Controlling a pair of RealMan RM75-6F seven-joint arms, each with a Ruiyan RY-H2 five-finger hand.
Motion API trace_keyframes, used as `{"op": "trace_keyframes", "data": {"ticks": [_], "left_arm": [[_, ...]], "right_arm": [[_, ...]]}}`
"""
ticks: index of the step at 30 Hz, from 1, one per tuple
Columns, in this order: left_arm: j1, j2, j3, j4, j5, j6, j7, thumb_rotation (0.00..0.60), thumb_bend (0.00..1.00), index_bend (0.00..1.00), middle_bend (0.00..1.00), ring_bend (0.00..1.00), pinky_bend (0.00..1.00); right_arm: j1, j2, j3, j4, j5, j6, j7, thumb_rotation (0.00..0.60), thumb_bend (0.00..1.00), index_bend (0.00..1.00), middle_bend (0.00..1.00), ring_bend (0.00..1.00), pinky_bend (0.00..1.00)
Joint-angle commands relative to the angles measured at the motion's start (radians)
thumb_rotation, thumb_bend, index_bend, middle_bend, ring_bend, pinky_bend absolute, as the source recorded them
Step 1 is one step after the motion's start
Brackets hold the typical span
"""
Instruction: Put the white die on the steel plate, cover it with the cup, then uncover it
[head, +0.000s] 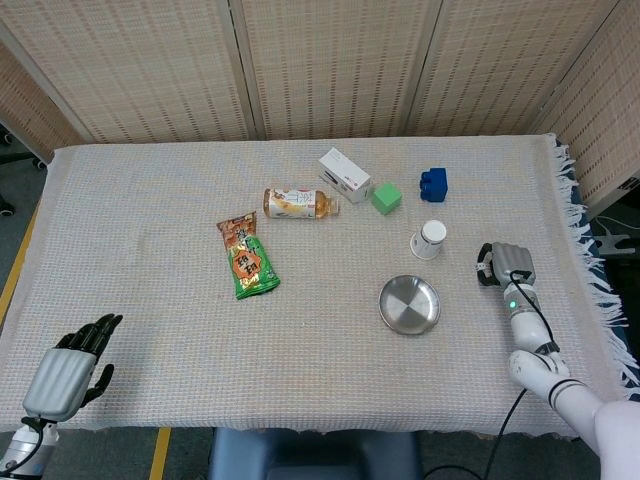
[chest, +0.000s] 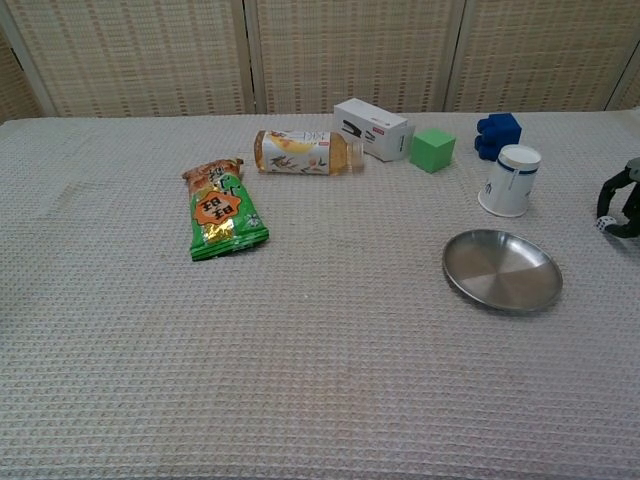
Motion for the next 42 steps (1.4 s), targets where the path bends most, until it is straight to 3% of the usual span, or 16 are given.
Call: {"op": "trace_keyframes", "data": {"ticks": [1, 15, 20, 28, 31, 36, 42], "left_arm": [[0.001, 0.000, 0.000, 0.000, 0.000, 0.001, -0.001, 0.600, 0.45, 0.07, 0.10, 0.19, 0.36], [0.000, 0.000, -0.001, 0.000, -0.002, -0.001, 0.000, 0.600, 0.45, 0.07, 0.10, 0.19, 0.36], [-0.001, -0.001, -0.002, 0.000, -0.004, -0.003, 0.001, 0.600, 0.45, 0.07, 0.10, 0.19, 0.36], [-0.005, 0.003, 0.000, -0.001, -0.001, -0.011, -0.013, 0.600, 0.45, 0.07, 0.10, 0.19, 0.36], [-0.001, 0.007, 0.000, -0.002, 0.001, -0.001, -0.019, 0.600, 0.45, 0.07, 0.10, 0.19, 0.36], [0.006, 0.009, -0.001, -0.002, 0.011, 0.019, -0.027, 0.600, 0.45, 0.07, 0.10, 0.19, 0.36], [0.001, 0.006, -0.001, 0.002, 0.006, 0.004, -0.022, 0.600, 0.45, 0.07, 0.10, 0.19, 0.36]], "right_arm": [[0.000, -0.004, -0.001, 0.005, -0.004, 0.003, 0.002, 0.600, 0.28, 0.48, 0.88, 0.95, 0.82], [-0.009, -0.005, 0.004, -0.014, -0.024, 0.048, 0.001, 0.600, 0.28, 0.53, 0.89, 0.96, 0.83], [-0.042, 0.070, -0.004, -0.204, -0.067, 0.136, -0.005, 0.600, 0.28, 0.53, 0.89, 0.96, 0.83], [-0.084, 0.233, -0.043, -0.619, -0.054, 0.257, -0.185, 0.600, 0.28, 0.53, 0.89, 0.96, 0.83], [-0.084, 0.261, -0.057, -0.715, -0.046, 0.269, -0.218, 0.600, 0.28, 0.53, 0.89, 0.96, 0.83], [-0.072, 0.273, -0.090, -0.769, -0.039, 0.242, -0.236, 0.600, 0.28, 0.53, 0.89, 0.96, 0.83], [-0.054, 0.247, -0.122, -0.745, -0.045, 0.218, -0.242, 0.600, 0.28, 0.53, 0.89, 0.96, 0.83]]}}
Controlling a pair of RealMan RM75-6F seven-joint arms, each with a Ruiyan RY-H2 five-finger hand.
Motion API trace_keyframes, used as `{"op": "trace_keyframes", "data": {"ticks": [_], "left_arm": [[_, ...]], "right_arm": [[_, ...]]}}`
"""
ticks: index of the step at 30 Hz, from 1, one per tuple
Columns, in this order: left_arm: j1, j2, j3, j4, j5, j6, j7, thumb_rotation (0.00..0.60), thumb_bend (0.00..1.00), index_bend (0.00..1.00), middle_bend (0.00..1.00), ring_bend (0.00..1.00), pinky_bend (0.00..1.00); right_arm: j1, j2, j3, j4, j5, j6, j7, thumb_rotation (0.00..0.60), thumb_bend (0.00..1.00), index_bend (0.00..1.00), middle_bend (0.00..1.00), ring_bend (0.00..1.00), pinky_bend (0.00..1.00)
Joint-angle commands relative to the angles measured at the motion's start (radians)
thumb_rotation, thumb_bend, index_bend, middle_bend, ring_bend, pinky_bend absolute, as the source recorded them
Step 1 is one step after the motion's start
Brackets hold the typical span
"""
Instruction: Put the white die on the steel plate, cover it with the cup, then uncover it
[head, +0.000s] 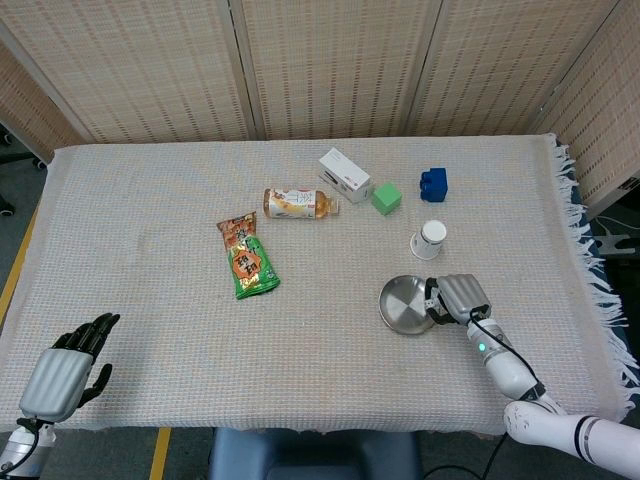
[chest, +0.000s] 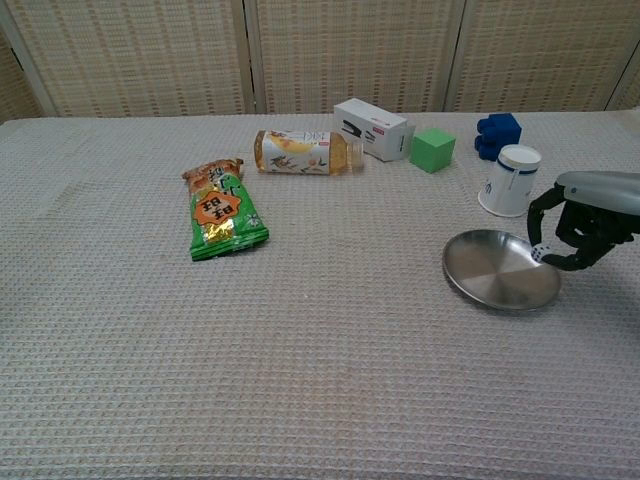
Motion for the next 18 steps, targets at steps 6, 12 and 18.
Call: {"op": "trace_keyframes", "data": {"ticks": [6, 12, 18], "left_arm": [[-0.001, 0.000, 0.000, 0.001, -0.001, -0.001, 0.000, 0.600, 0.45, 0.07, 0.10, 0.19, 0.36], [0.000, 0.000, 0.000, 0.000, 0.000, -0.002, 0.001, 0.600, 0.45, 0.07, 0.10, 0.19, 0.36], [-0.001, 0.000, 0.001, -0.001, 0.001, -0.002, 0.003, 0.600, 0.45, 0.07, 0.10, 0.19, 0.36]], "right_arm": [[0.017, -0.031, -0.016, 0.033, -0.019, -0.017, 0.031, 0.600, 0.28, 0.45, 0.89, 0.96, 0.83], [0.011, -0.032, -0.020, 0.036, -0.082, 0.004, 0.091, 0.600, 0.22, 0.35, 0.89, 0.96, 0.83], [0.005, -0.029, -0.019, 0.034, -0.117, 0.027, 0.122, 0.600, 0.17, 0.28, 0.89, 0.95, 0.83]]}}
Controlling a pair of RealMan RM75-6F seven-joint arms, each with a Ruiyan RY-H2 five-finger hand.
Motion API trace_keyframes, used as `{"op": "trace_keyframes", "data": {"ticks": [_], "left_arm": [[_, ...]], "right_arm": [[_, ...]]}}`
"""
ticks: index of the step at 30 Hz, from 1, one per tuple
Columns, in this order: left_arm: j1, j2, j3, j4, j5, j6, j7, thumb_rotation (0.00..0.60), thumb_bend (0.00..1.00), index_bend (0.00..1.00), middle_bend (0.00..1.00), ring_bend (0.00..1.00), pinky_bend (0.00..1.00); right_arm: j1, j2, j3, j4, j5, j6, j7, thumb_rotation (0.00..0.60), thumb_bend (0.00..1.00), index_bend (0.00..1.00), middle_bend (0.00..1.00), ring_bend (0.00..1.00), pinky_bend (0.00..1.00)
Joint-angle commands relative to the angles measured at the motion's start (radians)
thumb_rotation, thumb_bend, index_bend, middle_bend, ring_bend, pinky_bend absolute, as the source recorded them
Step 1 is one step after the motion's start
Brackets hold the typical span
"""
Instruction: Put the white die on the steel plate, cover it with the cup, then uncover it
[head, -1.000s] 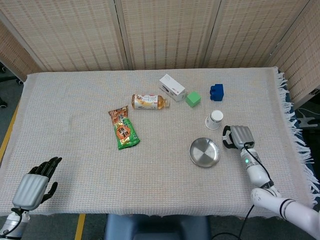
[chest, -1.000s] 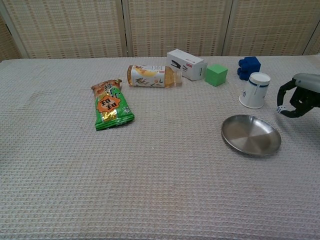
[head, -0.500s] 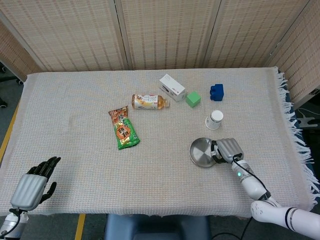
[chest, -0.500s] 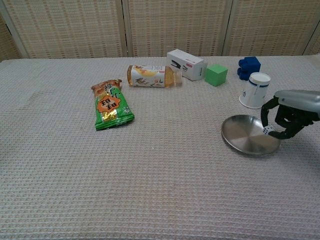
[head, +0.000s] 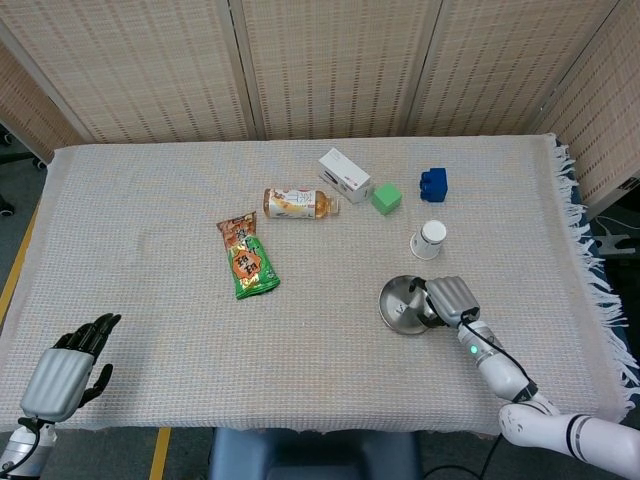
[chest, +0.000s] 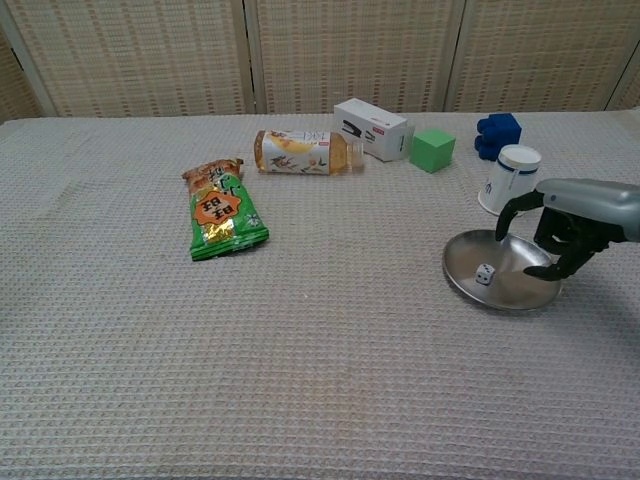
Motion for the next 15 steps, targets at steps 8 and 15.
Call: {"op": "trace_keyframes", "data": {"ticks": [8, 15], "left_arm": [[0.000, 0.001, 0.001, -0.001, 0.002, 0.000, -0.003, 0.600, 0.45, 0.07, 0.10, 0.19, 0.36], [0.000, 0.003, 0.001, -0.004, -0.001, -0.002, -0.004, 0.600, 0.45, 0.07, 0.10, 0.19, 0.36]], "right_arm": [[-0.006, -0.180, 0.067, 0.253, -0.254, 0.360, 0.051, 0.600, 0.16, 0.28, 0.55, 0.42, 0.72], [0.038, -0.216, 0.123, 0.330, -0.242, 0.357, 0.066, 0.600, 0.15, 0.28, 0.31, 0.11, 0.32]]}}
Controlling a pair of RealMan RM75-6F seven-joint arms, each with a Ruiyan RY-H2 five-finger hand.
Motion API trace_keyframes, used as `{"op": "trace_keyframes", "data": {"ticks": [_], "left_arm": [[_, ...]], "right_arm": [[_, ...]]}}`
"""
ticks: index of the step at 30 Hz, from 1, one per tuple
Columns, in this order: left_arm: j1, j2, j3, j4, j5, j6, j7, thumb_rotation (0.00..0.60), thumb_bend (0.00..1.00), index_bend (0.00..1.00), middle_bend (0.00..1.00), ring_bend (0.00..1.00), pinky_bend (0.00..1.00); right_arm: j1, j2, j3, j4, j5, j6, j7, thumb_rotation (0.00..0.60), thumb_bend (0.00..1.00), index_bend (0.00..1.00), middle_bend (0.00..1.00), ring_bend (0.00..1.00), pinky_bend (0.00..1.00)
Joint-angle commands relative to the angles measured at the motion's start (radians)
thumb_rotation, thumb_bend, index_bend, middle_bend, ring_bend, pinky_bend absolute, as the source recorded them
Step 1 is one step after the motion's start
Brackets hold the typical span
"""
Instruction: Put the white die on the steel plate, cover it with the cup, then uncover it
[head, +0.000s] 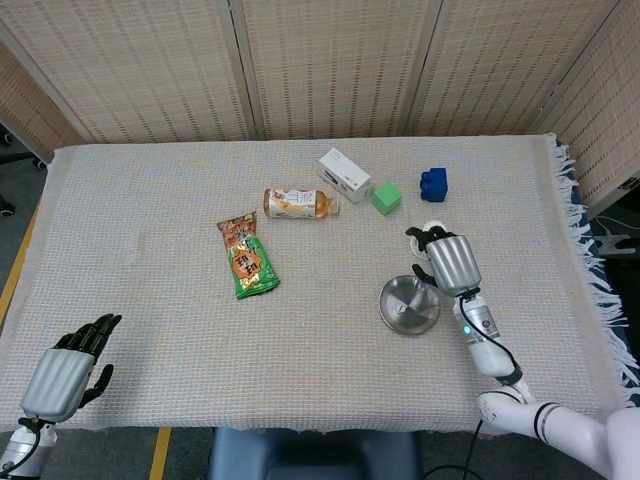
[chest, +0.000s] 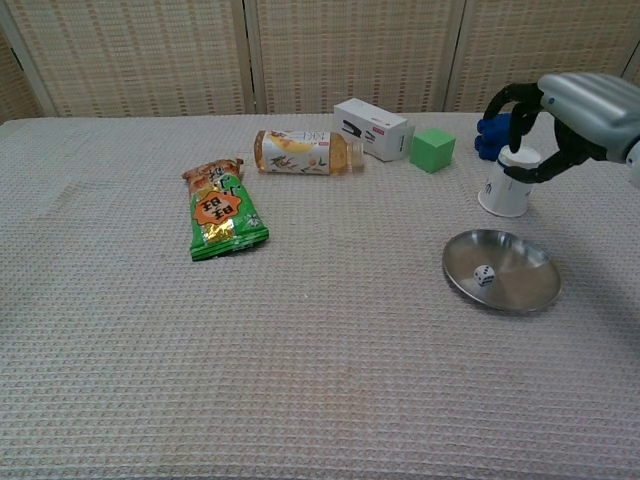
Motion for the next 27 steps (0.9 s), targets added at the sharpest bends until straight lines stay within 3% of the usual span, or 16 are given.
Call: {"op": "trace_keyframes", "data": {"ticks": [1, 4, 16, 27], "left_arm": [[0.000, 0.001, 0.000, 0.000, 0.001, 0.000, 0.001, 0.600, 0.45, 0.07, 0.10, 0.19, 0.36], [0.000, 0.001, 0.001, -0.001, 0.002, -0.001, -0.001, 0.600, 0.45, 0.07, 0.10, 0.19, 0.36], [-0.004, -0.001, 0.000, 0.000, -0.003, -0.011, 0.005, 0.600, 0.45, 0.07, 0.10, 0.19, 0.36], [-0.007, -0.003, -0.001, 0.000, -0.011, -0.019, 0.008, 0.600, 0.45, 0.07, 0.10, 0.19, 0.36]], "right_arm": [[0.031, -0.021, 0.027, 0.049, 0.010, -0.018, 0.009, 0.600, 0.15, 0.28, 0.29, 0.10, 0.30], [0.055, -0.035, 0.042, 0.102, 0.035, -0.063, 0.014, 0.600, 0.14, 0.27, 0.26, 0.07, 0.24], [0.103, -0.039, 0.075, 0.205, 0.166, -0.279, 0.057, 0.600, 0.14, 0.26, 0.25, 0.05, 0.24], [0.129, -0.095, 0.065, 0.354, 0.165, -0.322, 0.121, 0.600, 0.14, 0.28, 0.25, 0.06, 0.26]]}}
